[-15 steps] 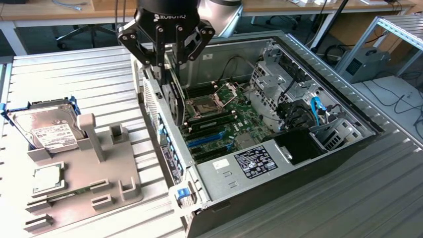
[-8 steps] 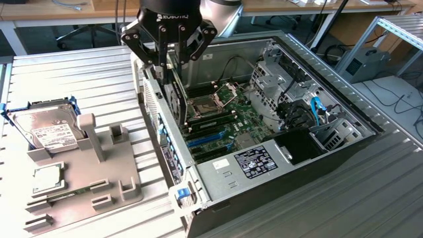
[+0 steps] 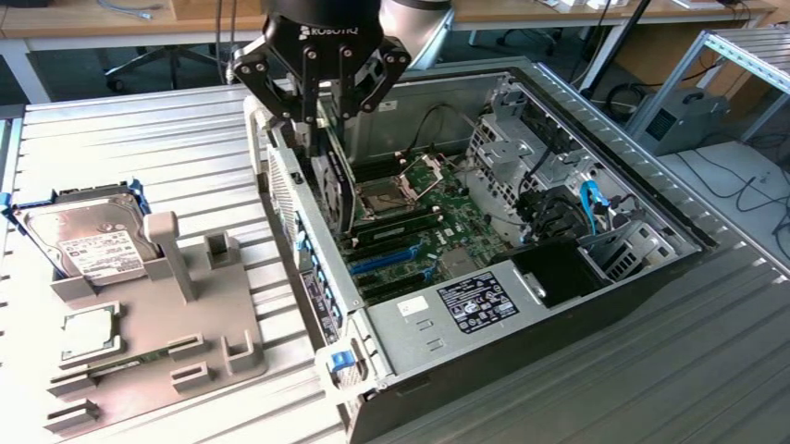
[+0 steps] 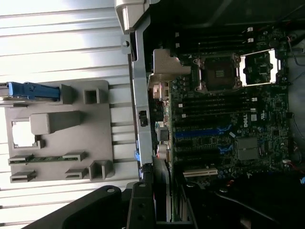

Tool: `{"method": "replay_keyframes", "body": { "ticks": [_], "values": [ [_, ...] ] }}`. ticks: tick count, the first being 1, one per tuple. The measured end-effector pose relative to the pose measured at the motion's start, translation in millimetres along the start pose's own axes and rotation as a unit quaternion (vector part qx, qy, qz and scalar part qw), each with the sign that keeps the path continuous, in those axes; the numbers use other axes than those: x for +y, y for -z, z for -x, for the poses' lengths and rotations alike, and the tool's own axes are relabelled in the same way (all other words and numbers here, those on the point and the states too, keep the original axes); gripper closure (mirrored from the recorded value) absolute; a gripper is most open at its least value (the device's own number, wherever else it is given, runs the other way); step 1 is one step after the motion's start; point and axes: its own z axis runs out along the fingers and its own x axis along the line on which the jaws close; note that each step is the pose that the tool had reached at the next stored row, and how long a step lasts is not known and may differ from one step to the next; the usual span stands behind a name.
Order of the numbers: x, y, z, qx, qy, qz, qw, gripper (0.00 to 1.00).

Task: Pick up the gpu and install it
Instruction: 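Pick up the gpu and move the gpu toward the slot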

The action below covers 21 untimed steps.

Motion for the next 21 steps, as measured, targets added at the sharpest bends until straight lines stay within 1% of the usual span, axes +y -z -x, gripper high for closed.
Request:
{"method": "replay_keyframes", "body": {
  "ticks": [14, 21],
  "values": [
    [1.0, -0.8, 11.7, 0.0, 0.0, -0.0007, 1.0, 0.73],
    [3.3, -2.1, 21.7, 0.0, 0.0, -0.0009, 1.0, 0.73]
  ]
}}
